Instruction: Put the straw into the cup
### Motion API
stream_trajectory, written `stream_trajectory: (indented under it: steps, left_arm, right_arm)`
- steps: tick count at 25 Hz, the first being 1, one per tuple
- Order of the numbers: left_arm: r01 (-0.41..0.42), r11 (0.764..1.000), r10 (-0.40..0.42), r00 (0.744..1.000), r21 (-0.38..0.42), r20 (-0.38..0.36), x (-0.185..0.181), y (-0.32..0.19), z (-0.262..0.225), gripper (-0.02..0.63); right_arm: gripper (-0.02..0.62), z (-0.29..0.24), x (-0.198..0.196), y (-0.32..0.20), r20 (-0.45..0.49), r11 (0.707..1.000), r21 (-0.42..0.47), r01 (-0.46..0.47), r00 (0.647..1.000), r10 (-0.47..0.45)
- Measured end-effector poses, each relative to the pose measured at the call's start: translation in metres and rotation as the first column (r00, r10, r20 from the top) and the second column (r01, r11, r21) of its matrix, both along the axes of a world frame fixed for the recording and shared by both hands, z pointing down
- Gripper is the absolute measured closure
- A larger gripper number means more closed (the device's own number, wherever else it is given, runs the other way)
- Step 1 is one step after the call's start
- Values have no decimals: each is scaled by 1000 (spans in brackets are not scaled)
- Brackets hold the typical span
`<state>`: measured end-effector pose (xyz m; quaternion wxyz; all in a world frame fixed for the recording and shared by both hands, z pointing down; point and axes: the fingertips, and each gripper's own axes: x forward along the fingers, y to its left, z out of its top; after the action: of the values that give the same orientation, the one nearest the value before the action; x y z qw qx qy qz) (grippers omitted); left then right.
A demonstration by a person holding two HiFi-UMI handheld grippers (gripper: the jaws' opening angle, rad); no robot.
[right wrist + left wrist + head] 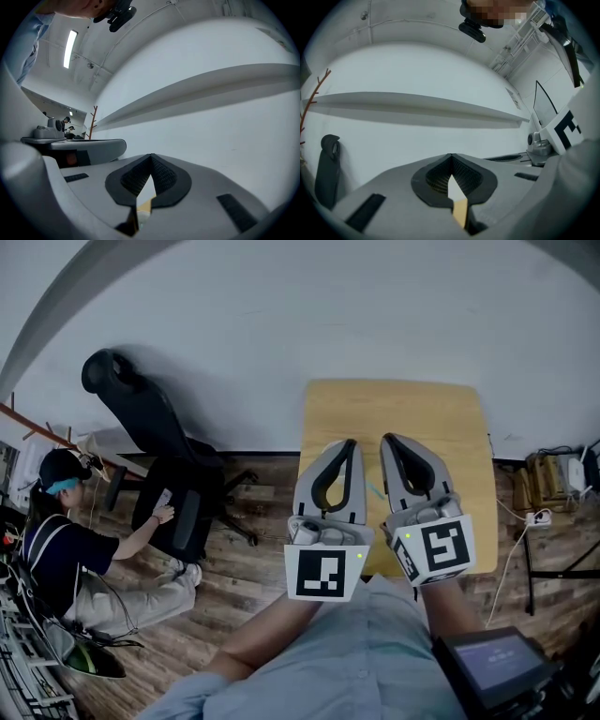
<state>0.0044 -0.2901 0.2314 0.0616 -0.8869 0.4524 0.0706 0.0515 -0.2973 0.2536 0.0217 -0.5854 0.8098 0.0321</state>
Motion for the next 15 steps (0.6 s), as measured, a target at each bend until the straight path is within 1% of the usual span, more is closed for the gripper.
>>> stream_trajectory:
  steps: [4,8,15]
  left_arm:
    - [-3,1000,3,1000,5,15,0,1,1,614]
    - [-3,1000,3,1000,1,4,0,-1,1,614]
    - [-3,1000,3,1000,-1,6,-2,1,2,614]
  right_arm:
    - [597,0,0,1,3,1000,2,-2,1000,2]
    - [597,0,-1,-1,2,1000,2,-1,1000,1]
    - [597,1,-3,2,-2,1000,1,0,1000,0]
